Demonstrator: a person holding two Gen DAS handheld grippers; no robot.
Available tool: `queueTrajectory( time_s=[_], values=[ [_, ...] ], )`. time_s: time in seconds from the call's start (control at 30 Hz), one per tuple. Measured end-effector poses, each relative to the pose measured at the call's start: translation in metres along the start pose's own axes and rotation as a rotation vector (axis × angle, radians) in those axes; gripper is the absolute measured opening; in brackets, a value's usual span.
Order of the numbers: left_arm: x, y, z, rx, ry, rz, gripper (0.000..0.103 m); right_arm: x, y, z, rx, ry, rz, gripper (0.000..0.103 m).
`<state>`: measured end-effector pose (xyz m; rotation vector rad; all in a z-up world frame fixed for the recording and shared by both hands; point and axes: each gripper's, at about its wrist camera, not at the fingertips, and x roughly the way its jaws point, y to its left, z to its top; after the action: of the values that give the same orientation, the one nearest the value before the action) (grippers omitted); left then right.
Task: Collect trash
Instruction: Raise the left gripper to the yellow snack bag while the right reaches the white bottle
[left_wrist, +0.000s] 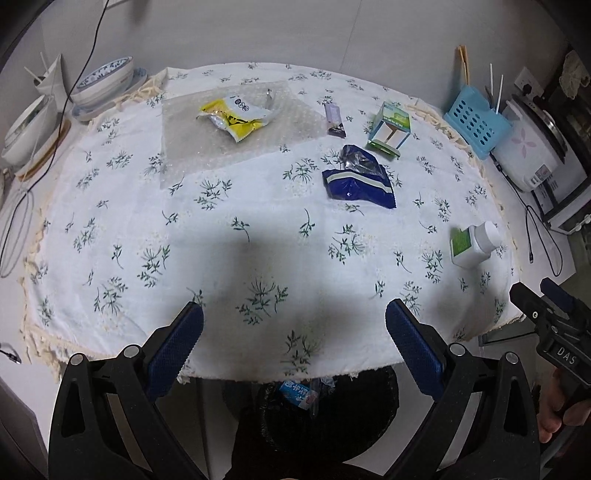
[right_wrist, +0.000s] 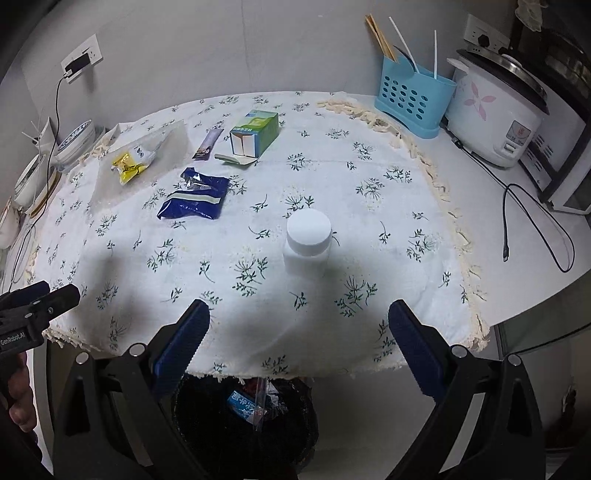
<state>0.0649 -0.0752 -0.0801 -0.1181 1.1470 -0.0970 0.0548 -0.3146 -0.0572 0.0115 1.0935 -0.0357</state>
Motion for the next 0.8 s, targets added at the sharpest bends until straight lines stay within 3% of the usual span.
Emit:
queueTrajectory(
  time_s=[0.3, 0.47, 0.63, 0.8],
  values=[
    [0.039, 0.037, 0.075, -0.013, 0.0, 0.003, 0.096, 0.035, 0.0, 0.03, 0.028, 0.032, -0.014, 0.093],
    [0.067, 0.066, 0.124, -0.018, -0.01, 0.043, 0.096, 0.055, -0.002, 0.043, 0.045, 0.062, -0.032, 0.09],
    [0.101, 0.087, 0.164, 0.021, -0.006, 0.072, 0.094, 0.071, -0.004, 0.05, 0.058, 0.097, -0.048, 0.084],
    [0.131, 0.09, 0.184, 0.079, 0.023, 0.071, 0.091, 0.083, -0.003, 0.053, 0.063, 0.128, -0.054, 0.074]
  ],
)
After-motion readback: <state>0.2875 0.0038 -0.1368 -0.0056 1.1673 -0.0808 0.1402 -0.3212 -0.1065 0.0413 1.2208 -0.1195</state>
